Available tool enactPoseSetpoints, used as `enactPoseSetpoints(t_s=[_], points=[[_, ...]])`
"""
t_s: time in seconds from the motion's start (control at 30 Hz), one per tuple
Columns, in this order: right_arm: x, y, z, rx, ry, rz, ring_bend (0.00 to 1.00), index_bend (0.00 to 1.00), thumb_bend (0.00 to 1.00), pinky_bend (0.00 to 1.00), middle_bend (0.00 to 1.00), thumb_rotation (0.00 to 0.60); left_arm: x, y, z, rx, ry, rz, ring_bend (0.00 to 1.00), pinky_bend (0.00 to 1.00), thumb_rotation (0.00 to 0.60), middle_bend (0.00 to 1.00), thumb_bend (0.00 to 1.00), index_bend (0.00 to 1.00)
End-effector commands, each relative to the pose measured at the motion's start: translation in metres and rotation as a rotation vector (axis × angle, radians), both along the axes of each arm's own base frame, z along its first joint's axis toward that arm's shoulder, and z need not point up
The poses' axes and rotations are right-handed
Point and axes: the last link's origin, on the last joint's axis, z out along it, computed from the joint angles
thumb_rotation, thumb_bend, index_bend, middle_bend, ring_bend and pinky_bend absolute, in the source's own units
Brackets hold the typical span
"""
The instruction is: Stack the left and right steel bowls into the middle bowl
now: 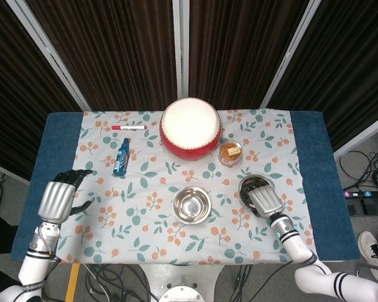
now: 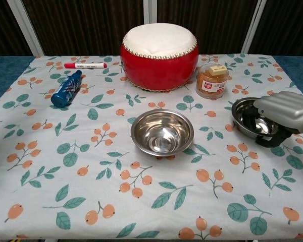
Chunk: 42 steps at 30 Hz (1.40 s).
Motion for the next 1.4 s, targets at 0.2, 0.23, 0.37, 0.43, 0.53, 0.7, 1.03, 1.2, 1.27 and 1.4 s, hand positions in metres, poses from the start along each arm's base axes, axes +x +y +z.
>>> enactPoseSetpoints(t_s=[0.2,0.23,0.37,0.43,0.53,0.7,1.03,1.2,1.27,1.4], points=[[-0.003,-0.001,0.0,-0.01,0.012,-0.009,0.46,0.67,0.37,0.52,0.58,0.6,0.0,0.001,-0.002,-0.017,-0.006,0.001,0.32,0.44,0.6,0.4,0.09,0.3],[-0.003,0.0,0.001,-0.012,0.014,-0.009,0.47,0.68,0.38,0.53,0.58,0.6,0.0,0.001,-0.002,-0.019,-0.007,0.001,0.32,0.44,0.6,0.4,0.09,0.3],[-0.001,0.0,0.005,-0.028,0.006,0.0,0.5,0.71,0.4,0.57,0.61,0.6,0.0,0.002,-0.002,-0.018,-0.015,0.002,0.32,0.44,0.6,0.4,0.09,0.3],[0.003,0.001,0.009,-0.041,-0.005,0.013,0.51,0.72,0.4,0.58,0.62,0.6,0.0,0.003,-0.002,-0.015,-0.017,0.002,0.32,0.44,0.6,0.4,0.09,0.3],[0.017,0.003,0.017,-0.068,-0.037,0.057,0.51,0.72,0.4,0.58,0.62,0.6,-0.001,0.003,0.001,-0.004,-0.019,0.009,0.32,0.44,0.6,0.4,0.09,0.3],[0.059,0.01,0.028,-0.083,-0.1,0.183,0.51,0.72,0.4,0.58,0.62,0.6,-0.007,0.005,0.012,0.038,-0.035,0.038,0.32,0.44,0.6,0.4,0.09,0.3],[0.127,0.018,-0.005,0.052,-0.183,0.327,0.51,0.72,0.4,0.58,0.62,0.6,-0.032,-0.005,0.026,0.075,-0.038,0.142,0.32,0.44,0.6,0.4,0.34,0.3],[0.133,0.016,-0.025,0.126,-0.166,0.327,0.44,0.63,0.1,0.5,0.55,0.6,-0.037,-0.008,0.028,0.082,-0.043,0.153,0.32,0.44,0.6,0.4,0.34,0.3],[0.133,0.015,-0.03,0.159,-0.164,0.322,0.33,0.53,0.02,0.38,0.47,0.6,-0.039,-0.007,0.028,0.084,-0.044,0.157,0.32,0.44,0.6,0.4,0.34,0.3],[0.133,0.011,-0.032,0.172,-0.157,0.311,0.04,0.22,0.0,0.08,0.24,0.6,-0.041,-0.006,0.029,0.085,-0.047,0.163,0.32,0.44,0.6,0.4,0.34,0.3]])
